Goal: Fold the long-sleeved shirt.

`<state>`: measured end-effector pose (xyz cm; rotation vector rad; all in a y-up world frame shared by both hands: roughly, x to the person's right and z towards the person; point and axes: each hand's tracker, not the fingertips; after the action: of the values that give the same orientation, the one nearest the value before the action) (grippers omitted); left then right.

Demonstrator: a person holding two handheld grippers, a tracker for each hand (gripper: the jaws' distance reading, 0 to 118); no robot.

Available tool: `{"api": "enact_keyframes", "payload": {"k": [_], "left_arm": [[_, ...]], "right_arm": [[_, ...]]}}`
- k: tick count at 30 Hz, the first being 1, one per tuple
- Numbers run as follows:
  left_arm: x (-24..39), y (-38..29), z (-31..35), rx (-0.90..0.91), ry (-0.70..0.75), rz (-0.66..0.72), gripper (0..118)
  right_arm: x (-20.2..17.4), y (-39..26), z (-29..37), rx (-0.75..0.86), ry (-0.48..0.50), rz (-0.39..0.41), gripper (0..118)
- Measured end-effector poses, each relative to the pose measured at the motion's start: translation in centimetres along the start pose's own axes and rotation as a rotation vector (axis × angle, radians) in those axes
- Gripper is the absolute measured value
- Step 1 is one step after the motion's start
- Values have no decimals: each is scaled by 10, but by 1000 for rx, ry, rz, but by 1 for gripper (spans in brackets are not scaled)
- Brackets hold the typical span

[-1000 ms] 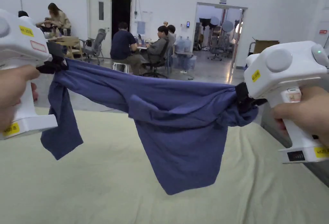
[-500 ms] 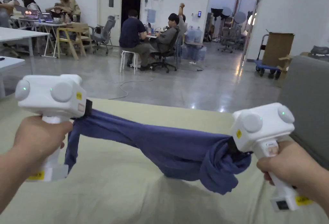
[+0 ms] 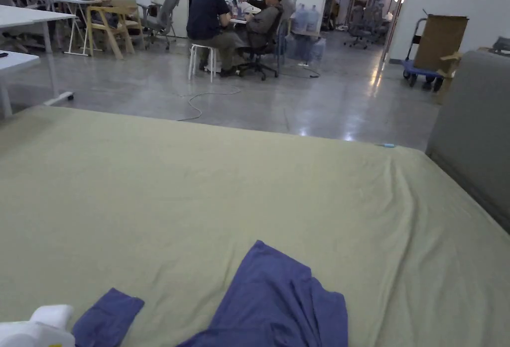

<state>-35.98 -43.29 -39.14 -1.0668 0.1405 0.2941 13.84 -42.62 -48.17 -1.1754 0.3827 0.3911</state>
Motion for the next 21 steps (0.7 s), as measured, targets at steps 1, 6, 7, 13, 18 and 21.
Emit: {"api": "enact_keyframes", "payload": {"k": [1, 6, 7, 13, 18, 21], "left_arm": [[-4, -12, 6, 0, -15, 20, 5], [-12, -63, 35, -19, -7, 7, 5], [-13, -70, 34, -30, -8, 5, 5], [-8, -97, 2, -129, 15, 8, 5], [4, -86, 39, -22, 55, 35, 103], [8, -85, 81, 158, 14, 58, 114]], "right_arm": [[-4, -11, 3, 6, 8, -2, 15], [-32, -60, 20, 4, -39, 161, 15], [-35, -67, 19, -1, -35, 168, 15], [-42, -75, 1, -24, -36, 112, 30], [-7, -67, 25, -40, 108, -227, 88], [2, -70, 86, 153, 76, -218, 88]]}}
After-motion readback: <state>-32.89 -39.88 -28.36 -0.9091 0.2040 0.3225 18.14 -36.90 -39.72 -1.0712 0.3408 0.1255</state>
